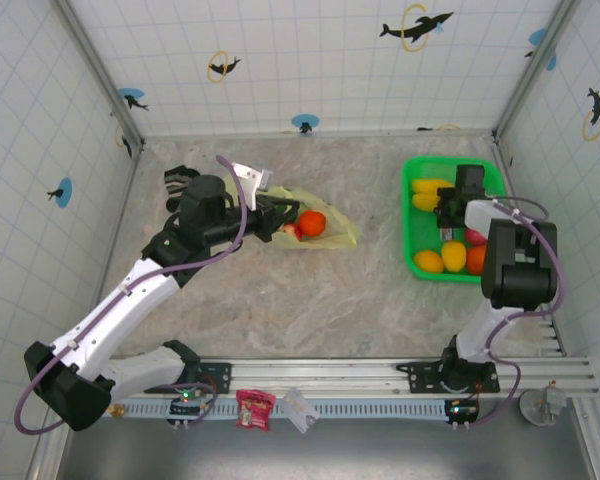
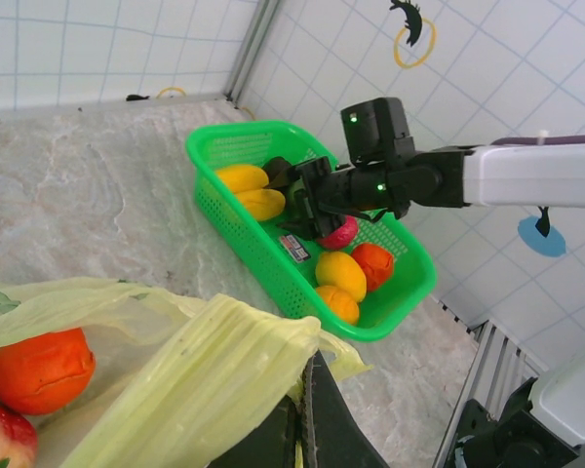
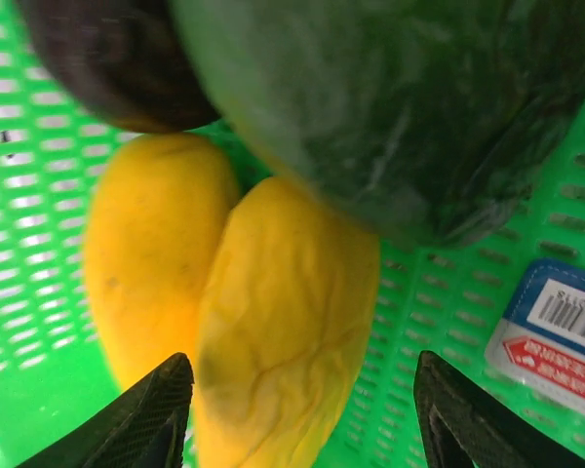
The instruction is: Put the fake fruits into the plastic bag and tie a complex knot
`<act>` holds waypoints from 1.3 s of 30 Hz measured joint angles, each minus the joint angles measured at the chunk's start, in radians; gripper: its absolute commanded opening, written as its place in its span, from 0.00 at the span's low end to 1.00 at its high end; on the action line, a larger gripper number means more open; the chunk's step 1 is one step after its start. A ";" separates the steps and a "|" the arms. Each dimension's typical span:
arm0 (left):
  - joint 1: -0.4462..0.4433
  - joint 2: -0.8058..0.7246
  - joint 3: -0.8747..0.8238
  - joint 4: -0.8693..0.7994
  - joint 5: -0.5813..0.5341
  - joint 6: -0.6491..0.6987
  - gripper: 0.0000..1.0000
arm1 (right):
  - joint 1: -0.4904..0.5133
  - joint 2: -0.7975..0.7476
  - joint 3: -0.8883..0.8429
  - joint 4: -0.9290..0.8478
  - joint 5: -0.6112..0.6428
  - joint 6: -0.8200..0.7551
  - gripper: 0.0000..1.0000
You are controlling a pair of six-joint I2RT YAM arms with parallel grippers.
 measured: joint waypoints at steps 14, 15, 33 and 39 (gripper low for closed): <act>0.000 0.002 0.002 -0.007 -0.001 0.000 0.00 | -0.001 0.093 0.050 0.066 -0.041 0.029 0.40; 0.000 0.002 0.002 -0.007 -0.004 0.000 0.00 | 0.000 0.092 0.050 0.067 -0.042 0.027 0.39; 0.000 0.001 0.002 -0.014 -0.008 -0.012 0.00 | 0.170 -0.462 -0.147 0.308 -0.047 -0.240 0.35; 0.000 0.000 0.002 -0.014 -0.008 -0.019 0.00 | 0.435 -0.529 -0.156 0.460 -0.161 -0.555 0.35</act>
